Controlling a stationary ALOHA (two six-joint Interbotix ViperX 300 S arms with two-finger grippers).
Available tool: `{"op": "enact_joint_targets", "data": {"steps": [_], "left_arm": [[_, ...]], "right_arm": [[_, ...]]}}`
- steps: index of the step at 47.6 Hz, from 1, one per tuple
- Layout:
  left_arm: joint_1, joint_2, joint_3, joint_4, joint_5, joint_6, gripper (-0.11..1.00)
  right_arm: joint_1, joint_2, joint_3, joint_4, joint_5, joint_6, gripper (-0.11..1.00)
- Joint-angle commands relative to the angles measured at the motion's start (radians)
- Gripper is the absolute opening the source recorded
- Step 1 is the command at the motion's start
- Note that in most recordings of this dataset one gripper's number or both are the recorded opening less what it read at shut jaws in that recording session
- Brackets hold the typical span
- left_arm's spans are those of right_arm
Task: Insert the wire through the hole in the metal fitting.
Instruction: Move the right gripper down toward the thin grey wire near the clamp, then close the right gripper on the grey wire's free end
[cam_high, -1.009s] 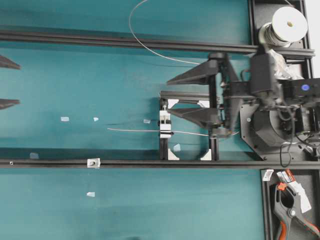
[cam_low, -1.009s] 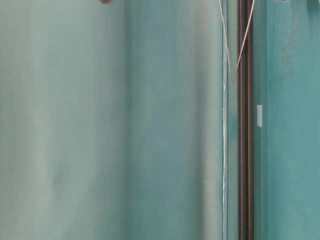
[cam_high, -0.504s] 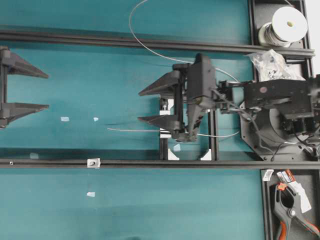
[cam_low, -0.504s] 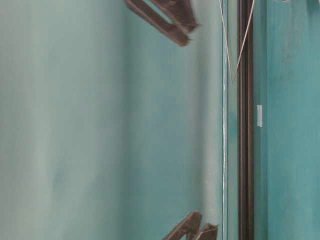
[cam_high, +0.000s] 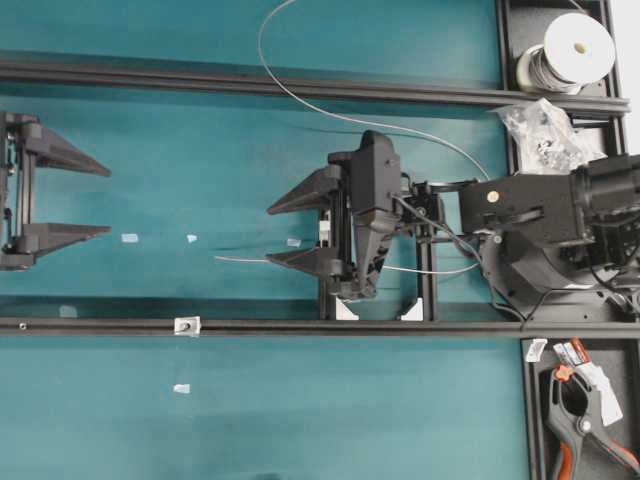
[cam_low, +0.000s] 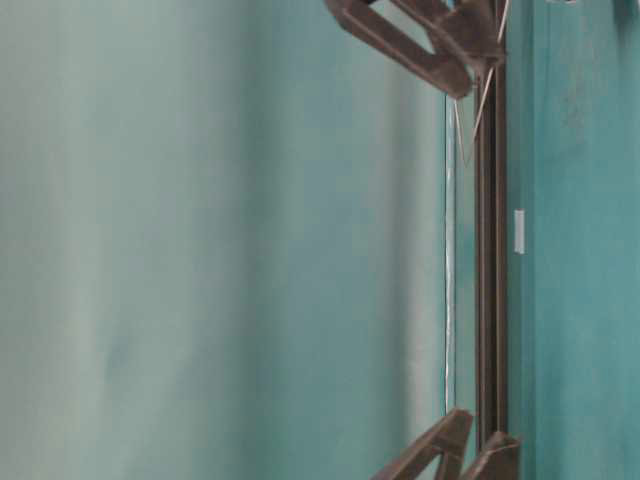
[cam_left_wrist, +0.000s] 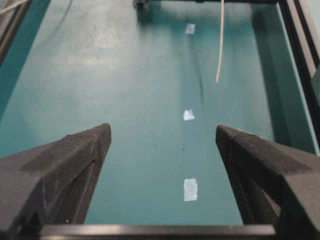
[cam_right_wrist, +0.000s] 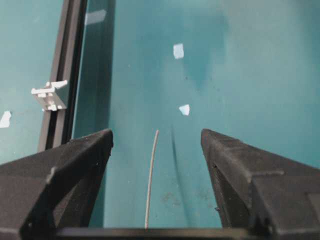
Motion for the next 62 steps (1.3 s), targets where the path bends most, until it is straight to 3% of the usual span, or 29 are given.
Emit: {"op": "enact_joint_targets", "data": {"steps": [1, 17, 62], "left_arm": [[-0.006, 0.015, -0.009, 0.003, -0.035, -0.002, 0.78], [-0.008, 0.078, -0.028, 0.002, -0.072, -0.011, 0.78], [-0.008, 0.08, -0.028, 0.002, -0.084, -0.011, 0.78]], "right_arm": [[0.003, 0.012, -0.012, 0.002, -0.015, 0.009, 0.81], [0.005, 0.1, -0.041, 0.002, -0.014, 0.029, 0.81], [0.026, 0.232, -0.095, 0.002, 0.011, 0.055, 0.81]]}}
